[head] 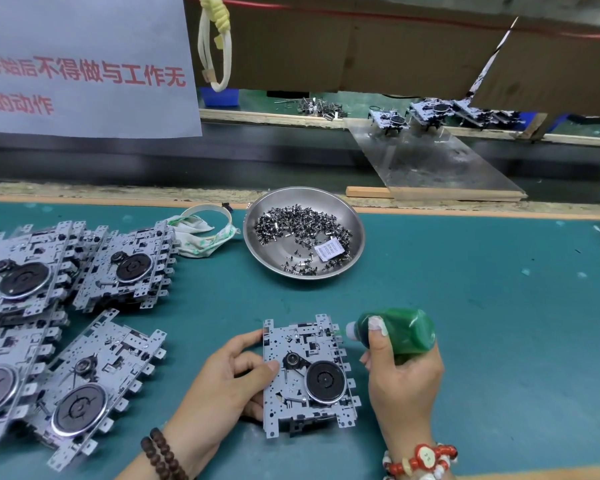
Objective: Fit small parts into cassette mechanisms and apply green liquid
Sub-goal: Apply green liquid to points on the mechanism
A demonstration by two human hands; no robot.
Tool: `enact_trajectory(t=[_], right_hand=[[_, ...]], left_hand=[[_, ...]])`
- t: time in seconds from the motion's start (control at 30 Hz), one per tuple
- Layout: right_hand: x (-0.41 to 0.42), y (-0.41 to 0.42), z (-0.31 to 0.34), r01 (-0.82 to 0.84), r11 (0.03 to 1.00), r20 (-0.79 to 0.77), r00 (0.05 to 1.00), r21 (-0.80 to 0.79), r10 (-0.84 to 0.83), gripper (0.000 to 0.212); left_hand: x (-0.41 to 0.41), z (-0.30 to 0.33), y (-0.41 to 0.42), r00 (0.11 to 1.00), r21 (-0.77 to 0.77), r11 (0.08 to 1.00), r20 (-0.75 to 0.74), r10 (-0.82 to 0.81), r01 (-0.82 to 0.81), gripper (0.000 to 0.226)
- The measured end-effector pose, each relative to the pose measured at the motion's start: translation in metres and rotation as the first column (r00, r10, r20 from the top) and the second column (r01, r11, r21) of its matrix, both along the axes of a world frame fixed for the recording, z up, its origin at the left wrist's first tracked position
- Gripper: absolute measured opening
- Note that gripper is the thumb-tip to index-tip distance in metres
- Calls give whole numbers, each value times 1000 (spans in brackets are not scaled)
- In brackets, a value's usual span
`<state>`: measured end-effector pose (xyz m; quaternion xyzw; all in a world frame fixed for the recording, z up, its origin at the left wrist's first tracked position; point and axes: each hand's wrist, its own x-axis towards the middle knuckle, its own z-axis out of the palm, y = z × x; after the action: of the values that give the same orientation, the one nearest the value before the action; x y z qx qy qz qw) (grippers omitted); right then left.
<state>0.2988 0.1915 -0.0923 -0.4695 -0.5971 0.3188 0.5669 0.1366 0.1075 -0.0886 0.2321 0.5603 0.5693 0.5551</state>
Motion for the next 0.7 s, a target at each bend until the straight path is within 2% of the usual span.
enact_trajectory(t=[0.2,0.7], right_hand=[[0,1,-1,14,1000,19,1000,-8,-14,43],[2,1,-1,18,1000,7,1000,-12,-18,45]], left_hand=[[1,0,3,1000,8,1000,10,9,-9,35],[1,1,0,1000,12,1000,14,5,-5,35]])
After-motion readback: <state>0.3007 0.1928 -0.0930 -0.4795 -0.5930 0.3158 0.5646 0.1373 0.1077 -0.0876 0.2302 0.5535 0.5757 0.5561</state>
